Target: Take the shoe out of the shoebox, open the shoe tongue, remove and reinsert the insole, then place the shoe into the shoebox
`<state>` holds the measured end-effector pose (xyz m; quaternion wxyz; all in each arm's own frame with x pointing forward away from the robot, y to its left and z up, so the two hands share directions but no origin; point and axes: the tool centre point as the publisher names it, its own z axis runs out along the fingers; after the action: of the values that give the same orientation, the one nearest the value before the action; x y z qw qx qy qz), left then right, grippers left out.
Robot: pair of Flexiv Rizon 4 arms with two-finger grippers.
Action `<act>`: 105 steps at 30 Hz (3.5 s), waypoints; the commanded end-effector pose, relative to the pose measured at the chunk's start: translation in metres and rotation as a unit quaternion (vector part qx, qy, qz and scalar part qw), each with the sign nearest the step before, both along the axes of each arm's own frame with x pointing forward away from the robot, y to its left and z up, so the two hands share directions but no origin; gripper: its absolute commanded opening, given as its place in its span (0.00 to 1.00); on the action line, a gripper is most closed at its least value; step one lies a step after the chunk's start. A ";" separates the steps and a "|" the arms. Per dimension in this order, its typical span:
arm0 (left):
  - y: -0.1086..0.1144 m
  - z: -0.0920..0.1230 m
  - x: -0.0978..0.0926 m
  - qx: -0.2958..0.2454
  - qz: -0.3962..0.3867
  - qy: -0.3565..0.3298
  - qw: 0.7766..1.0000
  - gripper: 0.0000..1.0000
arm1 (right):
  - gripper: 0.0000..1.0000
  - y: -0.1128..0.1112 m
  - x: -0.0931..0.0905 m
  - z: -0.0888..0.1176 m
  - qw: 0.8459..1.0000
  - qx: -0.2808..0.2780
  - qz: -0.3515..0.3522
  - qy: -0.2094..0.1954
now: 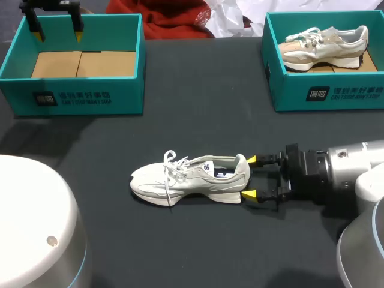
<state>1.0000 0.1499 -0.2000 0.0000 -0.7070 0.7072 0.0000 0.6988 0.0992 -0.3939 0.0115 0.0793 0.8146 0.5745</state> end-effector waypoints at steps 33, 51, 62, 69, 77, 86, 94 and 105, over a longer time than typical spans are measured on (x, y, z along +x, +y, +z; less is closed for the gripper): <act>0.000 0.000 0.000 0.000 0.000 0.000 1.000 1.00 | 1.00 0.046 0.005 -0.014 1.000 0.001 0.011 0.006; 0.000 0.000 0.000 0.000 0.000 0.000 1.000 1.00 | 0.33 0.049 0.008 -0.014 1.000 0.003 0.025 -0.003; 0.000 0.000 0.000 0.000 0.000 0.000 1.000 1.00 | 0.00 0.047 0.007 -0.015 1.000 0.009 0.023 -0.003; 0.000 0.000 0.000 0.000 0.000 0.000 1.000 1.00 | 0.00 0.047 0.007 -0.015 1.000 0.009 0.023 -0.003; -0.035 0.002 -0.048 -0.019 0.015 -0.015 1.000 1.00 | 0.00 0.047 0.007 -0.015 1.000 0.009 0.023 -0.003; -0.090 0.014 -0.112 -0.026 -0.003 -0.010 1.000 1.00 | 0.00 0.047 0.007 -0.015 1.000 0.009 0.023 -0.003; -0.141 0.026 -0.164 -0.032 -0.017 0.011 0.999 1.00 | 0.00 0.047 0.007 -0.015 1.000 0.009 0.023 -0.003; -0.141 0.026 -0.164 -0.032 -0.017 0.011 0.999 1.00 | 0.00 0.047 0.007 -0.015 1.000 0.009 0.023 -0.003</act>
<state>0.8373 0.0080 -0.1733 -0.0307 -0.6946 0.7187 -0.0127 0.7058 0.1451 -0.4070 0.0000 0.0584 0.8102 0.5832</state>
